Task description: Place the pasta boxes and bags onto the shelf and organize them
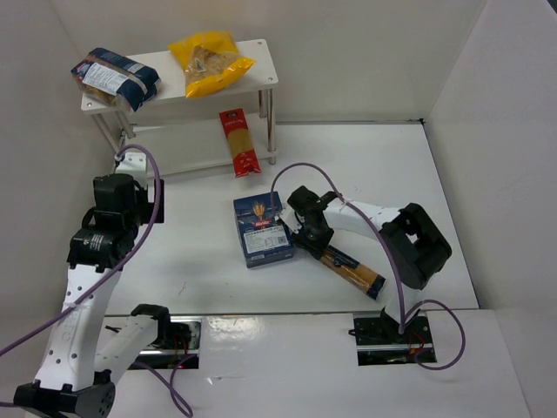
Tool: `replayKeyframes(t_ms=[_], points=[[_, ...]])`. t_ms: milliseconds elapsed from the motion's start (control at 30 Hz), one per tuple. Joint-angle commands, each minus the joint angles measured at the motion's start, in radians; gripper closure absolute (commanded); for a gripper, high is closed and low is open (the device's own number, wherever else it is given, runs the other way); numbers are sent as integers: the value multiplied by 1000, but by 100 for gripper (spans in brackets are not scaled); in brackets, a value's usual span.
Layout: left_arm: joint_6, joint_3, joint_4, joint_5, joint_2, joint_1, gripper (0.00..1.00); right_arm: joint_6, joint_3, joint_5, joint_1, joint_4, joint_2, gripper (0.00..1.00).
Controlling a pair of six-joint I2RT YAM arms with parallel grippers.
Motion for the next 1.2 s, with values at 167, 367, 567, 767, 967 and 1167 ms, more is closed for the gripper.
replayKeyframes(t_ms=[167,367,567,767,967,1167], points=[[0,10,70,-57,-21,33,0,51,-23,-46,16,64,91,100],[0,70,49,-77,8,51,0,60,49,-90,-68,31,8,100],[9,81,30,13,8,112,0,74,171,-272,-284,10,-85,100],[9,90,21,62,30,134,0,157,194,-484,-474,94,-88,100],[9,101,12,82,50,164,0,252,212,-527,-559,197,-3,100],[9,83,12,104,50,183,0,281,295,-497,-593,299,112,100]])
